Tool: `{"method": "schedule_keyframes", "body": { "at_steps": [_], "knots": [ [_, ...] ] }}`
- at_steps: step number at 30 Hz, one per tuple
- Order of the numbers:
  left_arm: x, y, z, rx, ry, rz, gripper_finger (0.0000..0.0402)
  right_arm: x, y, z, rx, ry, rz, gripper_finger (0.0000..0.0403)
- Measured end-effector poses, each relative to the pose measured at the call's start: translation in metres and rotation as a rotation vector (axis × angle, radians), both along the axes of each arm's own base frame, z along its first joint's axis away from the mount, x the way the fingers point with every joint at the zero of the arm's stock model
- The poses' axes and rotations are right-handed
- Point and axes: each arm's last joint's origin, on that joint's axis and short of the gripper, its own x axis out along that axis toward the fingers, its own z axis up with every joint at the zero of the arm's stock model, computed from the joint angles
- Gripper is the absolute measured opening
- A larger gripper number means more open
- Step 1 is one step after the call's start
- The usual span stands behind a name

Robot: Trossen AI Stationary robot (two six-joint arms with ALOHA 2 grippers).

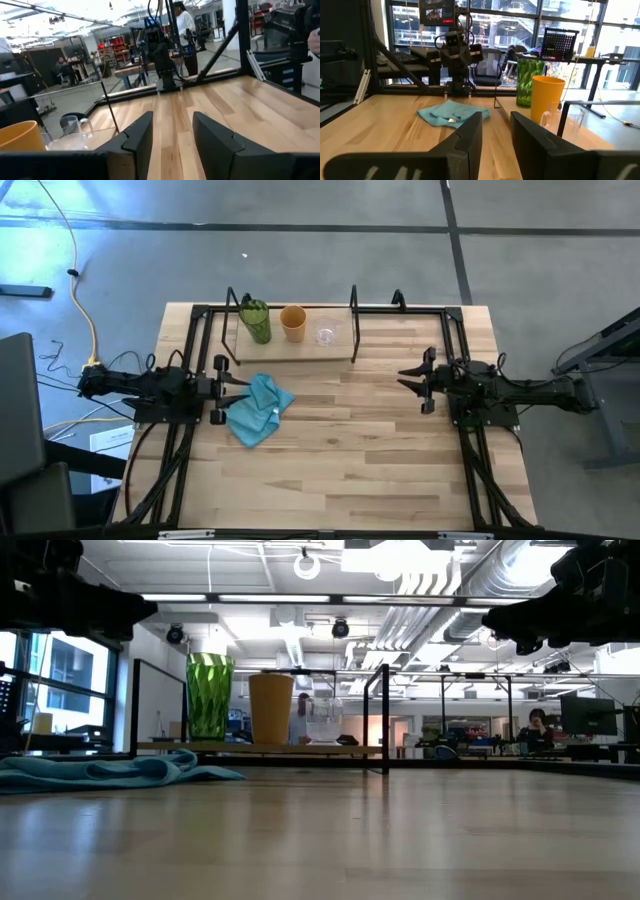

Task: Stack small to large cups/mugs on shelf
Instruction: Return to Home Position

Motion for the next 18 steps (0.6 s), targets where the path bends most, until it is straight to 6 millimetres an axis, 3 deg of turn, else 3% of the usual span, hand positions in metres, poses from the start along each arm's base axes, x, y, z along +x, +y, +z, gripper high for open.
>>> {"method": "schedule_keyframes", "body": {
  "at_steps": [9,18],
  "knots": [
    [-0.0001,0.0008,0.0005,0.013,-0.004,0.030,0.0129,0.0002,0.0007,-0.0024,0.043,0.022,0.027,0.0091],
    [-0.0003,0.0015,0.0009,-0.084,-0.021,0.047,0.0129,0.0003,-0.0004,-0.0067,0.131,0.055,-0.008,0.0091]
  ]
}}
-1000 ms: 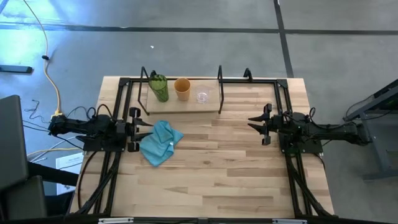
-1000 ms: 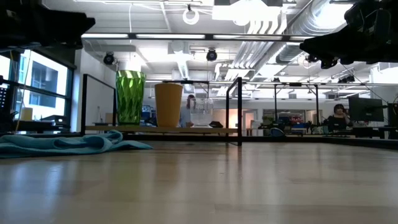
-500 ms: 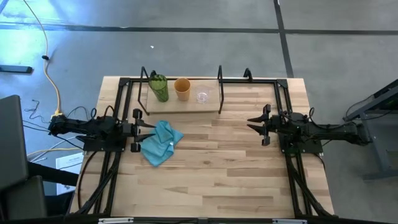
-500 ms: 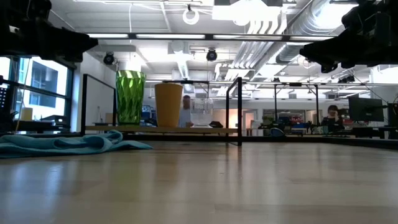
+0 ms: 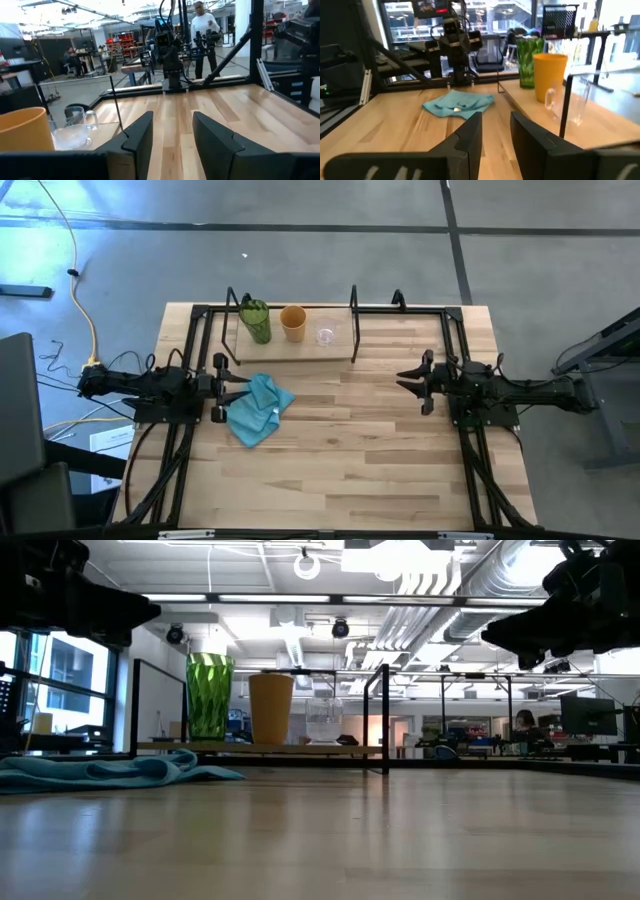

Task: Stack small to large cups/mugs on shelf
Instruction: Return to Home Position

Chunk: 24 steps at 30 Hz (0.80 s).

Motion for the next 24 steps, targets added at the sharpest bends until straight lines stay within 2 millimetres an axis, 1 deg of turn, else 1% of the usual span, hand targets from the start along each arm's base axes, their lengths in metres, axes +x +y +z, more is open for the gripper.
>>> {"method": "schedule_keyframes", "body": {
  "at_steps": [5,12,18,24],
  "knots": [
    [0.001,0.000,-0.001,-0.050,0.005,-0.001,0.0129,0.000,0.000,-0.003,0.052,0.029,-0.007,0.0091],
    [0.003,0.000,-0.003,-0.131,0.014,0.016,0.0129,0.000,0.000,-0.009,0.055,0.082,-0.008,0.0091],
    [0.004,0.001,-0.004,-0.142,0.027,0.029,0.0129,-0.001,0.000,-0.017,0.058,0.174,-0.004,0.0091],
    [0.003,0.001,-0.004,-0.143,0.025,0.044,0.0129,-0.002,0.000,-0.021,0.061,0.208,-0.005,0.0091]
  ]
}}
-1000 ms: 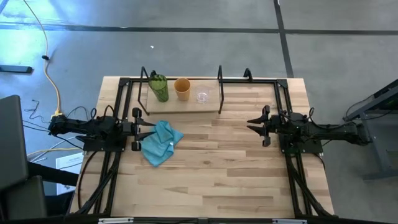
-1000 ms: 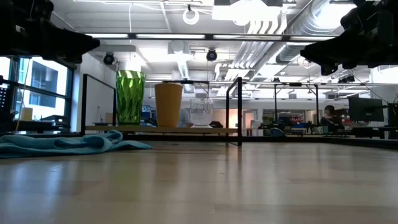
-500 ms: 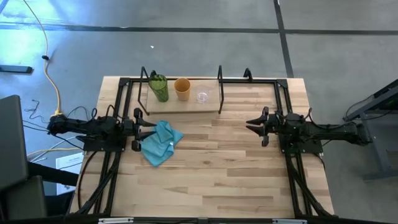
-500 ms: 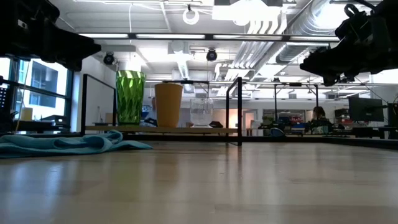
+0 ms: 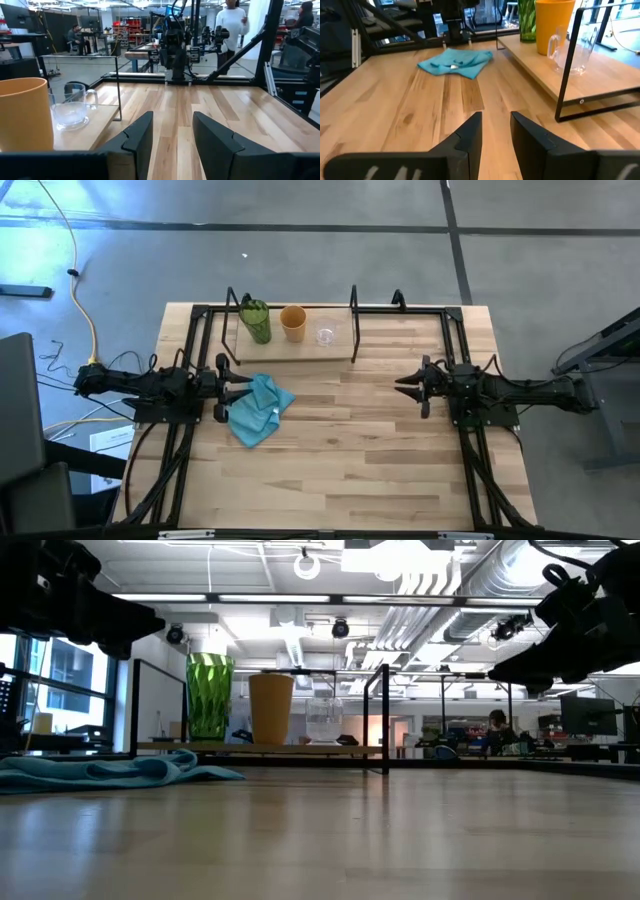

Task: Stack small to large cups/mugs on shelf
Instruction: Return to Home Position

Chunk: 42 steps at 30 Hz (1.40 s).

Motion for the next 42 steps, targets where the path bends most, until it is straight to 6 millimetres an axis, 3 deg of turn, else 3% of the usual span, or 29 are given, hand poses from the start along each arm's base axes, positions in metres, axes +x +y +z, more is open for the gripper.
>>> {"method": "schedule_keyframes", "body": {
  "at_steps": [15,23,27,42],
  "knots": [
    [0.000,0.000,0.000,-0.016,-0.004,0.001,0.0129,0.000,0.005,0.000,0.066,-0.007,0.093,0.0091],
    [0.000,0.000,0.000,-0.017,-0.005,0.000,0.0129,0.002,0.014,0.016,-0.121,-0.160,0.193,0.0091],
    [0.000,0.000,0.000,-0.020,-0.005,0.000,0.0129,0.002,0.011,0.013,-0.143,-0.126,0.117,0.0091],
    [0.000,0.000,0.000,-0.018,-0.005,-0.001,0.0129,-0.012,0.012,0.019,-0.210,-0.216,0.130,0.0091]
  ]
}}
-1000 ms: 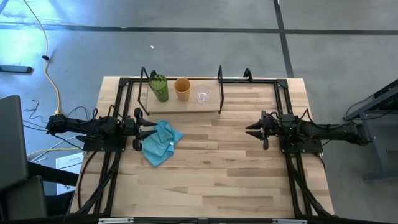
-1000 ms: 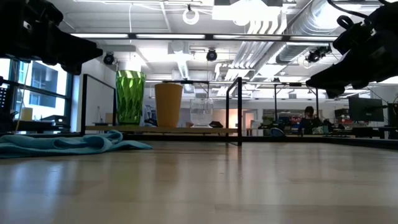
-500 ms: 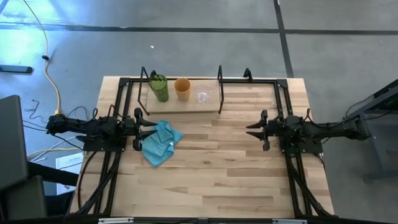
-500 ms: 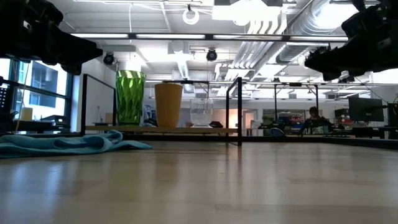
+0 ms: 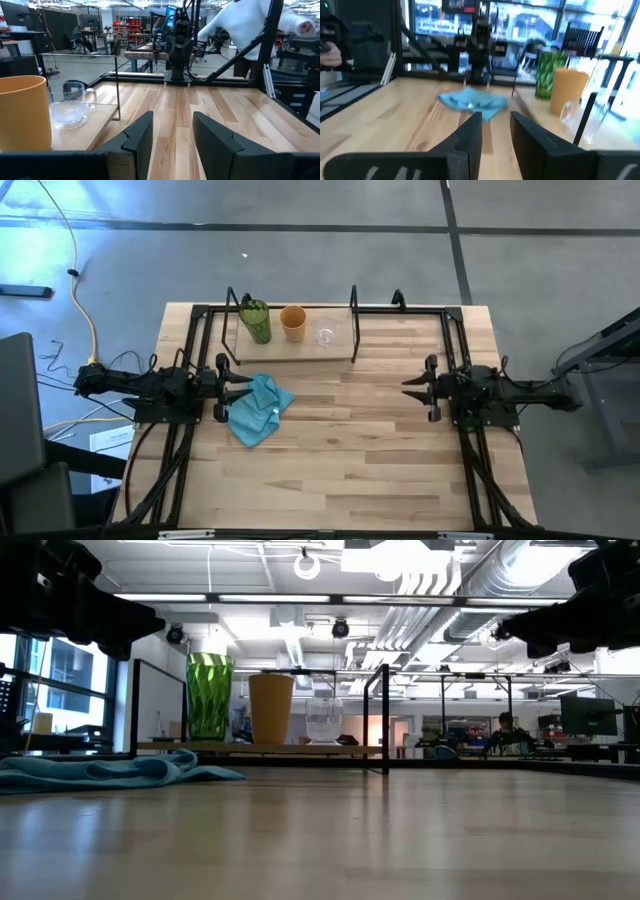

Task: Stack small to large cups/mugs on shelf
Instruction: Return to Home Position

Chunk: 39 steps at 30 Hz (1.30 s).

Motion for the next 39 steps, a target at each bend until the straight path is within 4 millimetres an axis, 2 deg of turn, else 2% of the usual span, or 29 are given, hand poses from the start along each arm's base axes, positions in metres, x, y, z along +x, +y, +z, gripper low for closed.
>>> {"method": "schedule_keyframes", "body": {
  "at_steps": [22,28,39],
  "knots": [
    [0.000,0.001,0.000,0.085,0.016,0.048,0.0129,0.000,-0.002,0.000,-0.035,0.000,-0.072,0.0091],
    [-0.001,0.004,0.004,0.128,-0.008,0.130,0.0129,0.000,-0.002,0.000,-0.031,0.001,-0.072,0.0091],
    [-0.003,0.004,0.015,0.194,-0.100,0.157,0.0129,0.000,-0.001,0.000,-0.005,0.004,-0.048,0.0091]
  ]
}}
